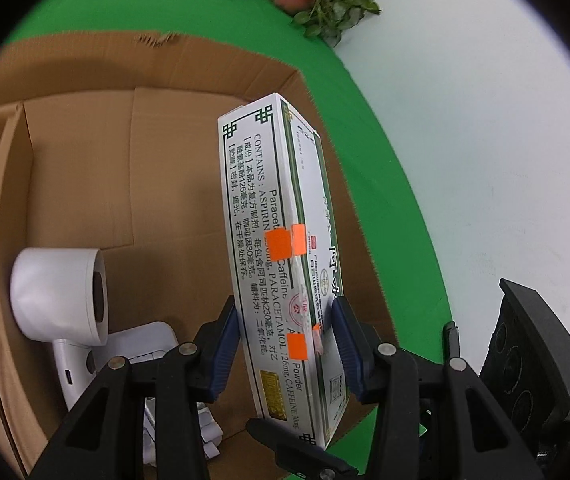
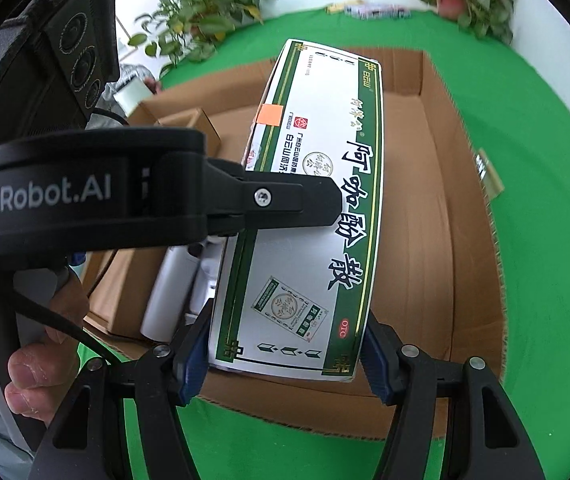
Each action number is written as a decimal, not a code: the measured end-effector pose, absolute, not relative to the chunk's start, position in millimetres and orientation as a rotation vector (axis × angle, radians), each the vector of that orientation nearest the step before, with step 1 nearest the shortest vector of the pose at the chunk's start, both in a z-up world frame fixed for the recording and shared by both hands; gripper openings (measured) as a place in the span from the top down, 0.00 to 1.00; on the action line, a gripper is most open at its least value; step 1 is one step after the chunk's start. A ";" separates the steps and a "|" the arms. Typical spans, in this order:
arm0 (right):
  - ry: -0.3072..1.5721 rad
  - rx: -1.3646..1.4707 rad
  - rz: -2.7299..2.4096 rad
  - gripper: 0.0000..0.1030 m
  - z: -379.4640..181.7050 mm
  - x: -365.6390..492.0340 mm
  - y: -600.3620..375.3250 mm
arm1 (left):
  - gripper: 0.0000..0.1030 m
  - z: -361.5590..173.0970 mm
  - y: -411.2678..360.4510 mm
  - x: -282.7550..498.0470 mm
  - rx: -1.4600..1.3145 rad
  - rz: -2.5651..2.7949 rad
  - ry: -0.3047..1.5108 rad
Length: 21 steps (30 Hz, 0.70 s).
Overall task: Organize objects
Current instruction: 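Lift the medicine box and carry it over the large box with the right gripper, then lower the medicine box beside the phone stand and open the right gripper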
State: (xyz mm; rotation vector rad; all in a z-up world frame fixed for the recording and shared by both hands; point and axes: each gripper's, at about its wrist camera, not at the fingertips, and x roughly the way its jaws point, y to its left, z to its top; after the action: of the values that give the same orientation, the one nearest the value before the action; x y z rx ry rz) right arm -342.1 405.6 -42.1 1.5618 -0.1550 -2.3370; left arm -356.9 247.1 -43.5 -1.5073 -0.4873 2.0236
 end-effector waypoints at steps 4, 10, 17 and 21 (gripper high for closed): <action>-0.159 1.620 -2.297 0.40 -55.1 -358.7 411.6 | 0.57 -60.6 251.5 -361.1 -1.555 1.992 -0.503; -0.190 1.731 -2.206 0.40 -79.2 -381.1 418.0 | 0.56 -91.9 253.9 -362.6 -1.664 1.936 -0.531; -0.124 1.765 -2.212 0.29 -73.8 -404.2 417.7 | 0.51 -78.6 244.2 -357.0 -1.678 1.988 -0.487; -0.167 1.748 -2.235 0.29 -62.4 -415.2 428.9 | 0.51 -42.8 223.7 -340.1 -1.565 2.081 -0.454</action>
State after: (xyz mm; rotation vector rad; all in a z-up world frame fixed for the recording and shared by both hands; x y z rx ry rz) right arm -415.2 428.9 -62.4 1.7480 -0.1672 -2.2350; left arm -340.1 223.7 -42.8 -1.5650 -0.4543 2.0806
